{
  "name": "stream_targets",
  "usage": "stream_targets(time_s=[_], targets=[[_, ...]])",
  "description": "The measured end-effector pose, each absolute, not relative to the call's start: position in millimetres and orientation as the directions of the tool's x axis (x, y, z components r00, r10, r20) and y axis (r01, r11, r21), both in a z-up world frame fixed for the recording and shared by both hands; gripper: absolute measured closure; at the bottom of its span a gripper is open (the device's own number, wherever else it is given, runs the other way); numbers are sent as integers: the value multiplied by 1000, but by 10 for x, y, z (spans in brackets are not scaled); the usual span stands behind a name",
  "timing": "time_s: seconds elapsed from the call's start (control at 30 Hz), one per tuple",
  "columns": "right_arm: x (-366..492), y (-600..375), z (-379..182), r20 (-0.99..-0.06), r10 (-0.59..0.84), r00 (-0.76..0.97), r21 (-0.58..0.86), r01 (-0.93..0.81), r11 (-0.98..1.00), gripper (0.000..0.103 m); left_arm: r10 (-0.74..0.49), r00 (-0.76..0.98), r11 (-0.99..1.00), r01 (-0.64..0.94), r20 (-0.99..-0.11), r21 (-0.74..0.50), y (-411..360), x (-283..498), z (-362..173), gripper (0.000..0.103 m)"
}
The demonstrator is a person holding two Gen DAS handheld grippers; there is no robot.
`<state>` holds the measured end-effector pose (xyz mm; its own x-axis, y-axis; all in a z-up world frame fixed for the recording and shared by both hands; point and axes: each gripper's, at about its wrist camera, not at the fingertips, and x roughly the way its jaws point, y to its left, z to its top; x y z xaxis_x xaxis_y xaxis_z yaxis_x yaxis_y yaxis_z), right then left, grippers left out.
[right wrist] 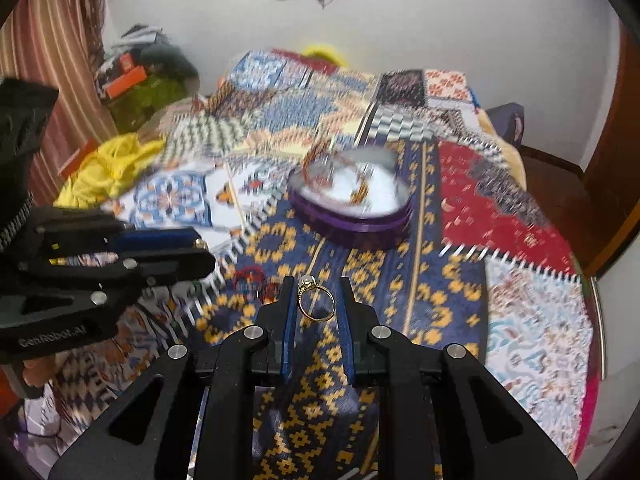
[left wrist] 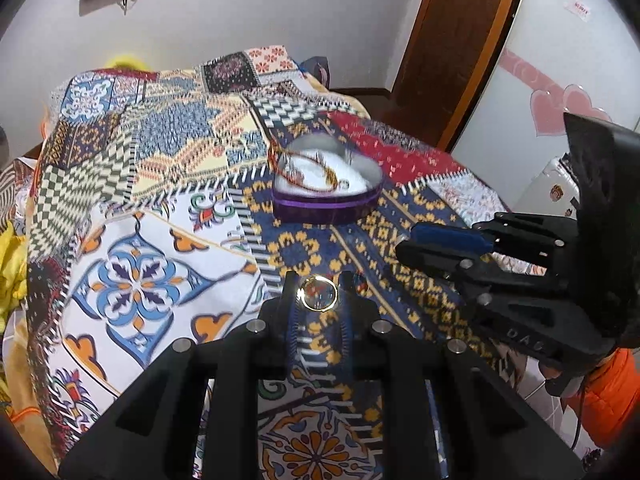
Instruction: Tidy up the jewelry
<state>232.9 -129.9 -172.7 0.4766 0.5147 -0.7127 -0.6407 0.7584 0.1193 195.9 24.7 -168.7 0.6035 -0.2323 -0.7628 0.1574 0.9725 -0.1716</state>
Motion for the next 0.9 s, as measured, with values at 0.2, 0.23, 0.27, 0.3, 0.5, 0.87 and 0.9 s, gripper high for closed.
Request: stream_targets(time_s=[0.2,0.23,0.27,0.3,0.5,0.87,0.9], targets=[[2385,-1373,-1470,-655,527,541,125,-611,782,86,-234,648,972,158,-725,-173,280,2006,-1467,85],[2391,-1375,-1437,-647,528,550,123,-608,785,86,-235,653,972,158,-720,-174,281,2016,-1434,85],[2406,-1382,-1395,-637,528,562,122,-603,788,86,-235,660,972,158,-713,-174,292,2033,-1398,85],[2419,-1386,-1368,-630,530,568,123,-601,790,86,-235,668,972,158,-706,-174,300,2051,-1360,85],[2507,-1417,-1222,-588,543,600,138,-587,798,86,-238,703,971,163,-670,-174,326,2159,-1189,85],[2821,-1334,-1343,-605,544,582,169,-574,801,86,-255,711,967,171,-655,-189,341,2475,-1173,85],[2852,-1340,-1372,-611,547,572,176,-575,799,86,-258,705,966,173,-660,-193,336,2517,-1203,85]])
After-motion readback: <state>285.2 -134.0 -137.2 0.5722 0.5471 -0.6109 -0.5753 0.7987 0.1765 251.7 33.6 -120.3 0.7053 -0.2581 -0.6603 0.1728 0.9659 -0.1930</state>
